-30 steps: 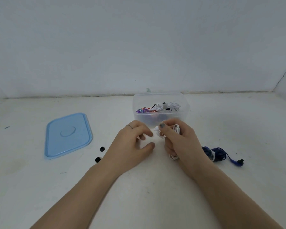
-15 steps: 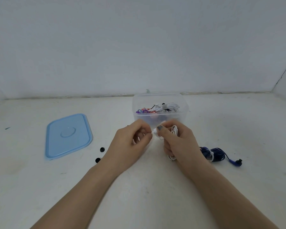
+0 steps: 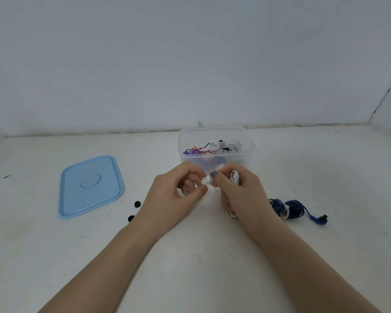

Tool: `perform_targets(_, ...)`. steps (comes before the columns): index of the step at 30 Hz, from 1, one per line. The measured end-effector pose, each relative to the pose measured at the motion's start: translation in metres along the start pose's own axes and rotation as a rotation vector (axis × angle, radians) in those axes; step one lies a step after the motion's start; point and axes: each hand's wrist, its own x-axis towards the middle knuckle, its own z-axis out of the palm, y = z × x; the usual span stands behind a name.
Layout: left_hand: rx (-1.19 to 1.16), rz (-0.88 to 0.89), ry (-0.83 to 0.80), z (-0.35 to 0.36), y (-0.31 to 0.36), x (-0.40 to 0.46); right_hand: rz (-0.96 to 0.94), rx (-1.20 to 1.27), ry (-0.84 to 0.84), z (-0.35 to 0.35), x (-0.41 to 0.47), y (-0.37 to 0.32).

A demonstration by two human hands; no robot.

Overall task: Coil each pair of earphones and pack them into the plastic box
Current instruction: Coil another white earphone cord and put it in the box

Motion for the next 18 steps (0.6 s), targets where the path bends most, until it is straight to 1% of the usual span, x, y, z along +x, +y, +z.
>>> perform_targets(4,0.054,0.043,0.019,-0.0017,0.0,-0.0002,-0.016,0.001,-0.013,-0.0008,-0.001,-0.0015)
perform_targets(7,0.035,0.05,0.039,-0.0009,0.001,-0.0005,-0.005,0.012,-0.036,-0.0007,-0.0013,-0.0034)
perform_targets(11,0.022,0.059,0.03,0.0008,0.0023,-0.0012,0.024,0.067,-0.07,-0.0013,-0.0013,-0.0036)
perform_targets(15,0.1,0.116,0.041,-0.0007,0.0033,0.0009,0.047,0.11,-0.106,-0.0039,0.0011,-0.0028)
perform_targets(18,0.071,0.131,0.027,-0.001,0.0068,0.0001,0.082,0.165,-0.125,-0.0058,0.002,-0.0031)
